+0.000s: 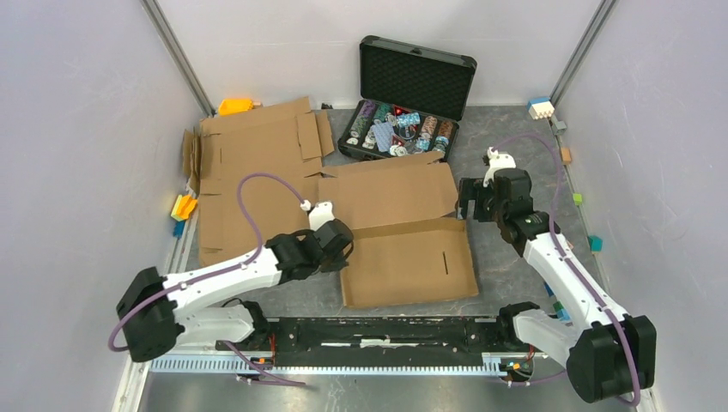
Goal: Fold the paper box
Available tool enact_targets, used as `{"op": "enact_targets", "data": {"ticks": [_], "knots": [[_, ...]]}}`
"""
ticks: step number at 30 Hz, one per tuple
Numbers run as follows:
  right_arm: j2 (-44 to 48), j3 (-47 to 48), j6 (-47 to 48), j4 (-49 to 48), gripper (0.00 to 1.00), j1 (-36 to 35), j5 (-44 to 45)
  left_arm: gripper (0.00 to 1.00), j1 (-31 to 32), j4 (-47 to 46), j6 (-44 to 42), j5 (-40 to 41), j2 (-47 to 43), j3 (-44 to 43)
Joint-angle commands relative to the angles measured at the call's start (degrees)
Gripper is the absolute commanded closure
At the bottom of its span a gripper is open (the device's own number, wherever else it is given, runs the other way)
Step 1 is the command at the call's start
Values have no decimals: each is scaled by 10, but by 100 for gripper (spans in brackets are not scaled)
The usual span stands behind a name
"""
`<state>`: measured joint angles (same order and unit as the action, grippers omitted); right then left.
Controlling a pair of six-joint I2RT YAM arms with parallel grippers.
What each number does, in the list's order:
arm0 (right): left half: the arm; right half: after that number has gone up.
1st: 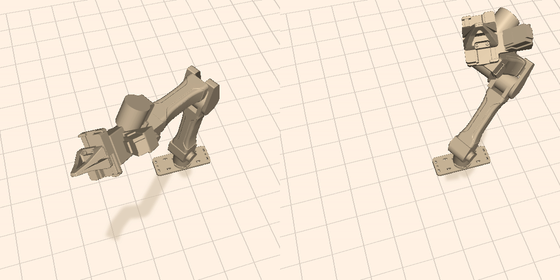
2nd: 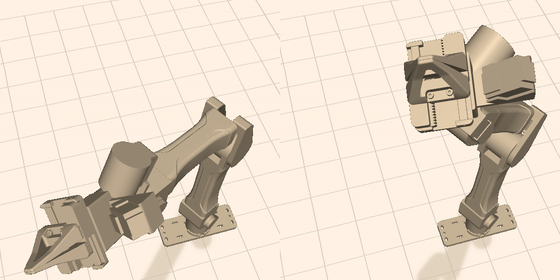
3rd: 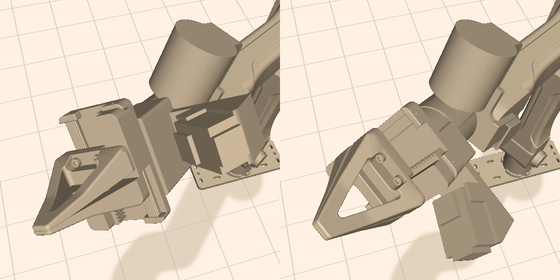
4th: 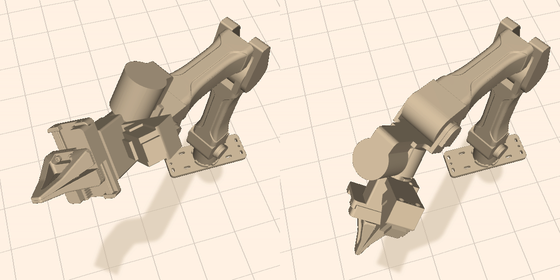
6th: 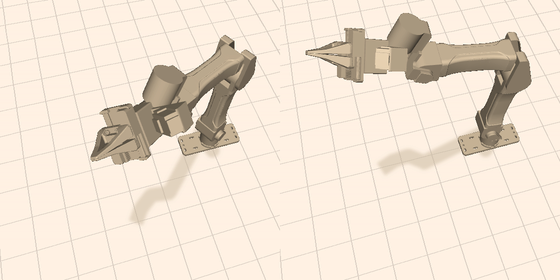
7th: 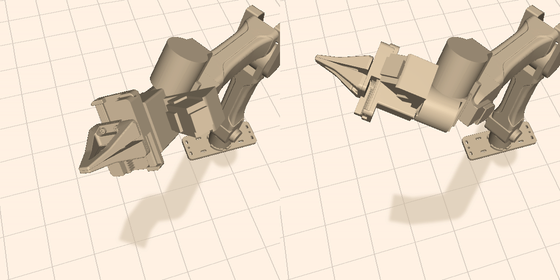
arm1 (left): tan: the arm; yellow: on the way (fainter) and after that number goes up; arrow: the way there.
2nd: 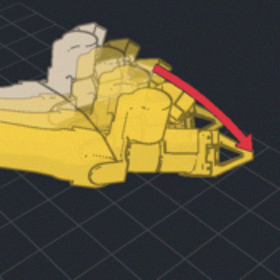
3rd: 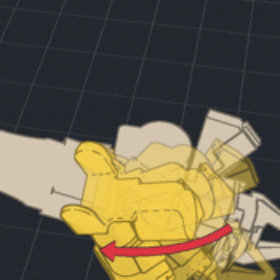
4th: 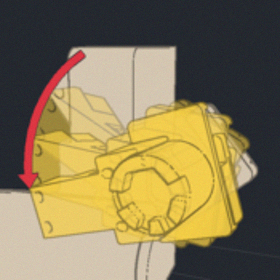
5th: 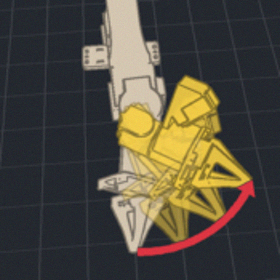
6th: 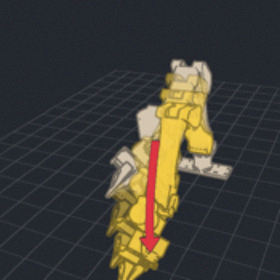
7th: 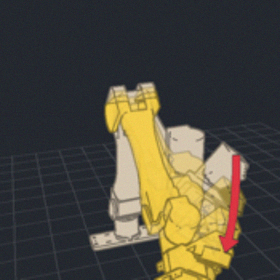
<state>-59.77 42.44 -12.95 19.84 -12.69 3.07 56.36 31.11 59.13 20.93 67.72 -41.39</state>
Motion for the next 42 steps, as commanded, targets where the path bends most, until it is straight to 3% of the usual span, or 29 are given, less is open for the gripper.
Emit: {"op": "enact_targets", "data": {"ticks": [1, 6, 13, 20, 24, 27, 29, 34, 42], "knots": [[30, -32, 12, 15, 2, 1, -66, 98, 0, 77, -99, 89, -59, -29], [70, -82, 16, 30, 2, 1, -141, 98, -10, 98, -151, 153, -41, -58], [102, -181, -6, -3, 2, 1, -246, 97, -51, 81, -204, 136, 28, -77], [91, -219, -17, -22, 3, 0, -265, 60, -64, 81, -221, 102, 49, -95], [80, -210, -8, -7, 18, 1, -241, 46, -65, 112, -253, 99, 36, -130], [82, -205, -11, -1, 32, 1, -231, 37, -64, 108, -304, 44, 25, -157], [88, -201, -10, 6, 39, 0, -224, 33, -64, 105, -323, 2, 25, -179], [99, -181, -9, 18, 34, 0, -181, 24, -38, 35, -389, -144, 39, -188], [40, -147, -9, -14, 35, 1, -128, 17, 84, -26, -441, -161, 108, -213]]}}
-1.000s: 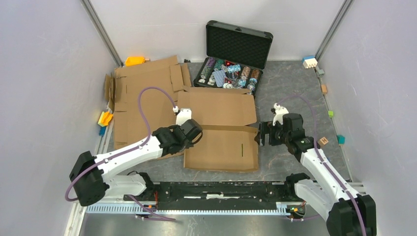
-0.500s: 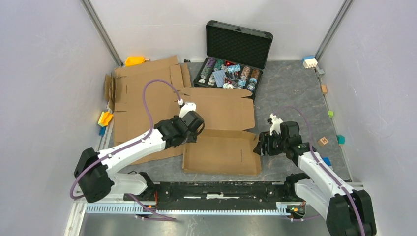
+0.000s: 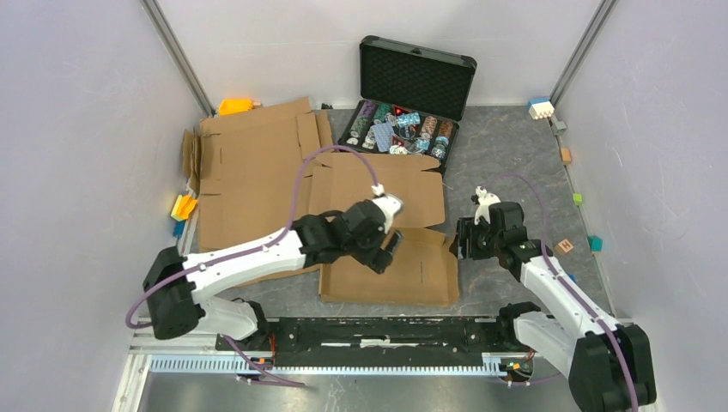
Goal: Fold the paper box
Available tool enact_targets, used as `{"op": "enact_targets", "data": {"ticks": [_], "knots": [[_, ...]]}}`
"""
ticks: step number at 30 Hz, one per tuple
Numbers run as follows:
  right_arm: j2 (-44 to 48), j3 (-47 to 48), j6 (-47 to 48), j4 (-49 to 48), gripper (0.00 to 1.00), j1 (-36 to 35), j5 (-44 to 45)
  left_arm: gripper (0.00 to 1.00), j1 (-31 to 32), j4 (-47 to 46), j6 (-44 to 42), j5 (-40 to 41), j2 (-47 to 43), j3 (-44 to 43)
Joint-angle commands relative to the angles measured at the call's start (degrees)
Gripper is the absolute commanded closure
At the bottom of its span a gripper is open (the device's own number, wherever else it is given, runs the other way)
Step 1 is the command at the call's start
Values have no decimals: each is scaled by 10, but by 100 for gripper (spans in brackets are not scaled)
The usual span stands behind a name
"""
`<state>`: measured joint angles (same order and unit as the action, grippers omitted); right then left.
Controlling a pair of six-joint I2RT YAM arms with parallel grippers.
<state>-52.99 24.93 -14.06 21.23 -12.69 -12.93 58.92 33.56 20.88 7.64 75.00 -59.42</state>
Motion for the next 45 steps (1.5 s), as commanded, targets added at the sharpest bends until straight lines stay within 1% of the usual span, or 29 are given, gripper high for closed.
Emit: {"op": "enact_targets", "data": {"ticks": [1, 5, 7, 17, 21, 28, 31, 35, 37, 39, 43, 45], "knots": [[-39, 28, 1, -38, 36, 1, 32, 17, 75, -51, -63, -22, 45, -38], [-69, 29, -9, -69, 36, 1, 39, 12, 140, -58, -77, 5, 81, -58], [-84, 30, -14, -84, 36, 1, 41, 11, 159, -62, -78, 9, 97, -67], [-149, 43, -31, -138, 37, 1, 34, 10, 213, -81, -87, 18, 181, -113], [-155, 27, -44, -168, 39, 1, 33, 10, 226, -80, -93, 24, 210, -132], [-159, 11, -40, -205, 38, 1, -24, 11, 230, -83, -83, 24, 247, -150], [-137, -2, -26, -208, 37, 1, -50, 11, 228, -103, -73, 29, 253, -141], [-123, -7, -6, -193, 38, 0, -81, 12, 228, -104, -63, 32, 269, -151], [-119, -11, 4, -182, 38, 0, -88, 14, 228, -96, -58, 40, 280, -160], [-114, -16, 8, -175, 37, 0, -93, 18, 227, -86, -53, 49, 293, -172], [-112, -22, 11, -160, 36, -1, -92, 24, 228, -64, -29, 88, 313, -194], [-110, -24, 12, -148, 36, -1, -85, 30, 228, -54, -14, 107, 321, -203]]}}
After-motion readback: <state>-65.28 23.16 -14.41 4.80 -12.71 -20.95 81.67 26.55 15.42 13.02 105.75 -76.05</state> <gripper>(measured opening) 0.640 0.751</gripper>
